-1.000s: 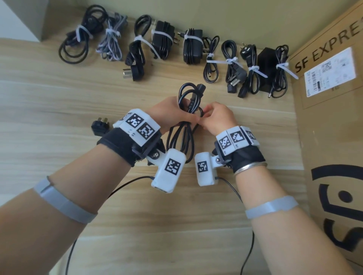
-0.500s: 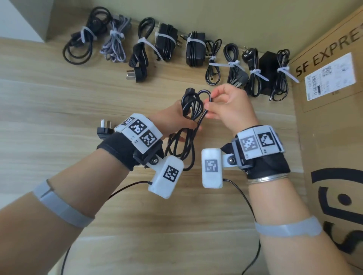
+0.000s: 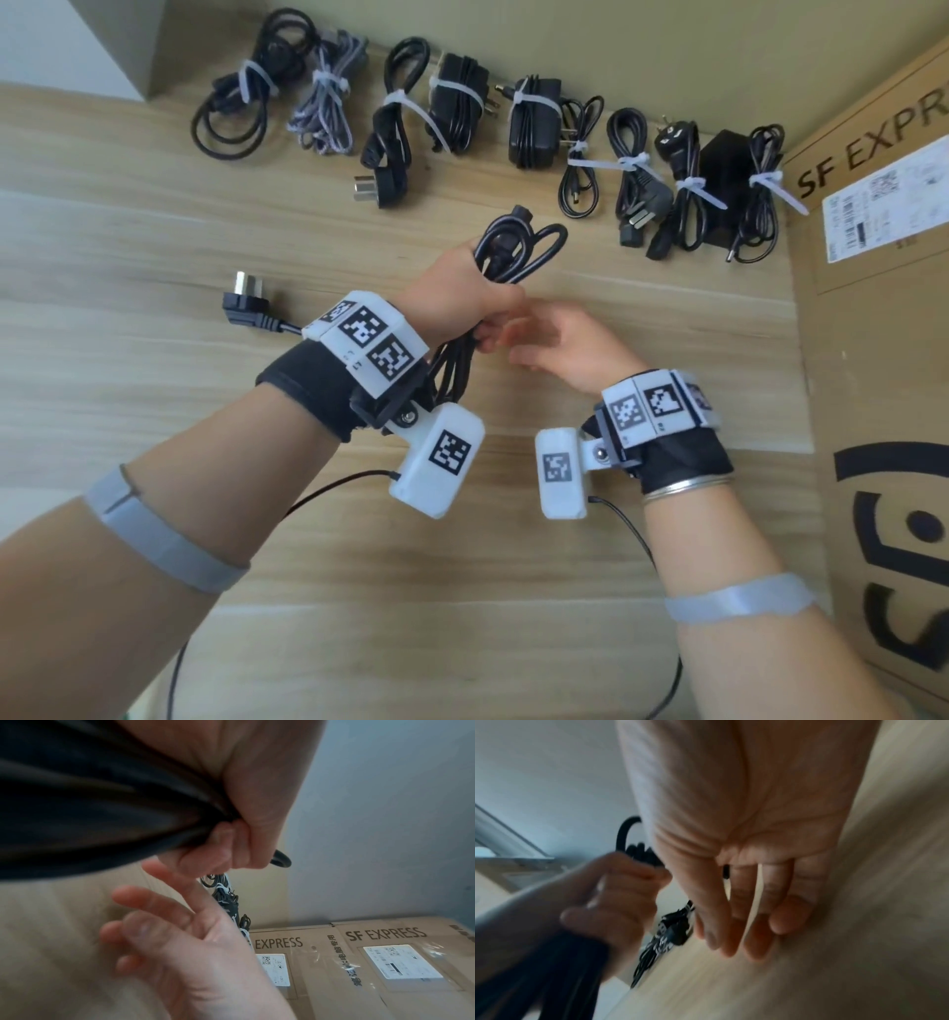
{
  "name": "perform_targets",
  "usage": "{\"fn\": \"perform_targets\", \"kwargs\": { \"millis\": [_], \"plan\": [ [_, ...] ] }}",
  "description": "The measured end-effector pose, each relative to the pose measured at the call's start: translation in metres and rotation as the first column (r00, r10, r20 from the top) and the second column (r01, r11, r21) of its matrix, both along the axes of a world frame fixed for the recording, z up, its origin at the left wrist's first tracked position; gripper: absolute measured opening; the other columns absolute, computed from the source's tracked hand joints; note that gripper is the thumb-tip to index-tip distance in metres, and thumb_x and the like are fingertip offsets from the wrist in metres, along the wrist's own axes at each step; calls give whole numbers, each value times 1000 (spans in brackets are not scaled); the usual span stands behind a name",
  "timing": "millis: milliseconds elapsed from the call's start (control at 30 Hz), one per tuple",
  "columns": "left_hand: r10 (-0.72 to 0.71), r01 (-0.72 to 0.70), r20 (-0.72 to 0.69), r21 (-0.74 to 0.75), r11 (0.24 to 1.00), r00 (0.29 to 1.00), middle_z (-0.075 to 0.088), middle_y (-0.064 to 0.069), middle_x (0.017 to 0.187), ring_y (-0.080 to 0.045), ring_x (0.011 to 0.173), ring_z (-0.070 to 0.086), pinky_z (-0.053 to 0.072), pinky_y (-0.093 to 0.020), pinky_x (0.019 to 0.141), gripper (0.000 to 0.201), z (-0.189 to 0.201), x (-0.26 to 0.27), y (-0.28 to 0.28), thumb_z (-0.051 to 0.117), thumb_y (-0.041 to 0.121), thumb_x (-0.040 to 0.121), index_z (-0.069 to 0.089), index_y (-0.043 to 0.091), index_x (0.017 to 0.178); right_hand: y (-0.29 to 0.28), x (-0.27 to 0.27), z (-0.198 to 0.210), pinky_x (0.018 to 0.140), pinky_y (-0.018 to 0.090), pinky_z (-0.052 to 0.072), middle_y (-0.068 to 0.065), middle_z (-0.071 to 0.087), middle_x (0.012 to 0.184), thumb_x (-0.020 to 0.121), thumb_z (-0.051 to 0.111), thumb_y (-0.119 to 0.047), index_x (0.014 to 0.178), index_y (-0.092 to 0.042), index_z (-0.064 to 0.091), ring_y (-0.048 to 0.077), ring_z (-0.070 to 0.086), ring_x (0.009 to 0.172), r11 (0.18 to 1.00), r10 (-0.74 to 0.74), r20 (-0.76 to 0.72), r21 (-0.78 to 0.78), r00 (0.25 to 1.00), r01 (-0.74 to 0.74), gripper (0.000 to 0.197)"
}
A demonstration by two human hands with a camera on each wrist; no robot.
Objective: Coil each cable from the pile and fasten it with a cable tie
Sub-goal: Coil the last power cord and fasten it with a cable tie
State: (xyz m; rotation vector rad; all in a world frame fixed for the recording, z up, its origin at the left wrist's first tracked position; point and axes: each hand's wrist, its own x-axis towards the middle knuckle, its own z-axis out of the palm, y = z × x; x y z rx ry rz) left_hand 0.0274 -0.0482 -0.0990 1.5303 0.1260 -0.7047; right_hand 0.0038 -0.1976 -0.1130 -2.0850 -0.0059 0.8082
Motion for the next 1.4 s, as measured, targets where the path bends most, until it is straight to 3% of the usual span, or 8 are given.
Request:
{"fn": "perform_targets", "kwargs": {
  "millis": [133, 400, 500, 767, 1000, 1133, 1267, 1400],
  "plan": [
    [-31, 33, 23, -68, 997, 999, 37, 5, 38, -15, 33, 32, 33, -22, 37, 32, 7, -2, -3, 47, -8, 85, 31, 14, 69, 19, -10, 1, 68, 9, 41, -9, 57, 81, 86, 58, -1, 94, -30, 51, -9, 55, 70, 987, 152, -43, -50, 988, -154, 31],
    [10, -3, 33, -191, 982, 999, 32, 5, 41, -12, 36, 30, 29, -18, 38, 35, 19, -2, -2, 44, -7, 88, 26, 14, 68, 55, -19, -20, 84, 38, 48, 2, 58, 82, 89, 56, -17, 90, -8, 59, 14, 53, 76, 960, 229, -48, -155, 972, -234, 9],
    [29, -22, 30, -209, 978, 999, 31, 6, 41, -12, 36, 28, 29, -18, 39, 36, 21, 0, 5, 43, -8, 88, 25, 15, 66, 55, -21, -15, 68, 27, 40, 4, 58, 79, 93, 48, -19, 90, 1, 62, 15, 49, 74, 959, 218, -50, -176, 975, -224, 24],
    [74, -66, 48, -145, 987, 996, 32, 6, 43, -12, 38, 30, 33, -22, 41, 34, 19, -1, 26, 43, -7, 87, 28, 16, 67, 49, -20, -7, 51, 9, 31, -22, 51, 45, 88, 49, -7, 45, -32, 53, -8, 44, 48, 975, 171, 67, -156, 983, -159, 50],
    [31, -61, 165, 179, 982, 986, 51, -7, 50, -22, 51, 53, 50, -31, 62, 31, 10, -8, 48, 52, 3, 80, 46, 8, 50, 47, -20, -5, 91, 18, 42, -14, 65, 95, 87, 46, 5, 97, -34, 66, 1, 59, 94, 998, -60, 67, 26, 996, 58, 45],
    [68, -111, 159, 283, 953, 985, 57, -4, 54, -17, 58, 61, 52, -21, 62, 25, -2, -8, 61, 53, 8, 80, 54, 8, 54, 50, -23, 0, 76, 18, 50, -4, 68, 85, 80, 67, 2, 82, -23, 57, 6, 64, 72, 960, -229, 72, 179, 971, 213, 27],
    [158, -168, 58, 236, 957, 986, 54, -14, 75, -38, 89, 65, 52, -55, 83, 19, -9, -13, 70, 56, 26, 70, 53, 7, 71, 58, -25, 3, 67, 25, 51, -1, 67, 78, 76, 68, 9, 87, -22, 41, 21, 62, 65, 956, -227, 46, 203, 973, 213, 42],
    [201, -198, -20, 96, 975, 979, 70, -11, 92, -33, 93, 67, 50, -51, 91, 18, -10, -15, 75, 57, 21, 86, 60, 5, 76, 70, -26, 7, 67, 23, 53, -4, 66, 75, 75, 69, 8, 85, -21, 45, 17, 64, 62, 980, -136, 48, 152, 990, 127, 39]
  ]
}}
